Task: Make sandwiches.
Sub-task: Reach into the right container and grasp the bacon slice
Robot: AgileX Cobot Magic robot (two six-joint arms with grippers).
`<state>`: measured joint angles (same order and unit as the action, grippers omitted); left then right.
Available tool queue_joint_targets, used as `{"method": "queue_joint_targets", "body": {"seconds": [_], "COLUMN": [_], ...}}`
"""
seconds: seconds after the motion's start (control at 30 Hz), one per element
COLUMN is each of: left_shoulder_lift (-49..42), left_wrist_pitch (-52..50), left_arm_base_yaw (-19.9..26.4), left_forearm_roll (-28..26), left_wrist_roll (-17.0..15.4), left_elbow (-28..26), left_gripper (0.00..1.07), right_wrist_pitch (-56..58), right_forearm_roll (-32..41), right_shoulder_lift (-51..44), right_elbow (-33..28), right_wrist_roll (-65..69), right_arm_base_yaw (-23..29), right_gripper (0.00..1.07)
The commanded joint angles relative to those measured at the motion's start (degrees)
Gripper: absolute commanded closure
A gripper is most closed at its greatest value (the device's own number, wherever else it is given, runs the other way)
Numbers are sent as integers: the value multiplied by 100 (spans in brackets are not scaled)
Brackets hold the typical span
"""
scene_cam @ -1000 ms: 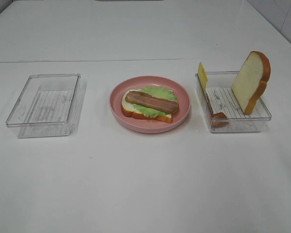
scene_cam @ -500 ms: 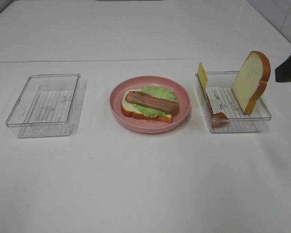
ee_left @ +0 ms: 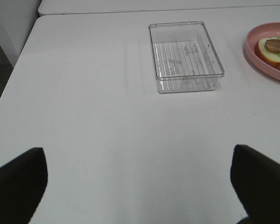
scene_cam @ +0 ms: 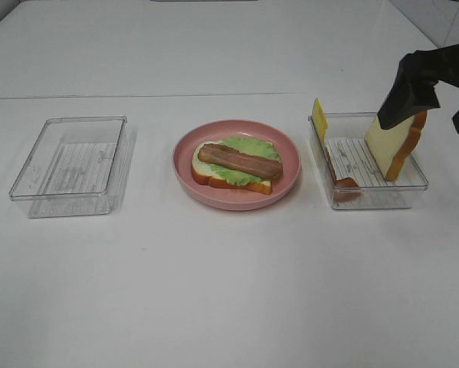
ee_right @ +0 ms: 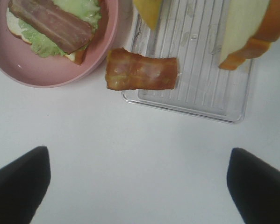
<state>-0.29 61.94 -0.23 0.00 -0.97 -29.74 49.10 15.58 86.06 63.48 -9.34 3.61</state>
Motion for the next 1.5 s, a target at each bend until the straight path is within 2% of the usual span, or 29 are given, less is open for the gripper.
{"method": "queue_joint_targets", "body": {"seconds": [0.03,0.23,0.37,0.67,1.07,1.23,1.5], "left_shoulder_lift": [-74,-74,-74,-74,-74,-74,-74], "left_wrist_pitch": [-46,-46,-46,-46,-46,-46,-46], "left_arm_base_yaw": [11,11,11,11,11,11,11], "left_forearm_roll": [0,0,0,0,0,0,0], "left_wrist_roll": [-11,-11,-11,-11,-11,-11,-11], "left_elbow": [17,17,17,17,17,17,17], "left_gripper": [7,7,7,7,7,7,7], "right_wrist_pitch": [321,464,493,521,252,183,143], "right_forearm_roll": [34,-481,-1008,-894,-854,-900,-1060], "right_shoulder_lift": [407,957,1507,2349,2922,3088,3283], "right_elbow": [384,865,1295,1805,2028,2057,2080], "right_wrist_roll": [-103,-29,688,934,934,934,934], "right_arm_base_yaw": [189,779,1117,1117,1117,1112,1112], "right_gripper": [9,9,9,9,9,13,29]}}
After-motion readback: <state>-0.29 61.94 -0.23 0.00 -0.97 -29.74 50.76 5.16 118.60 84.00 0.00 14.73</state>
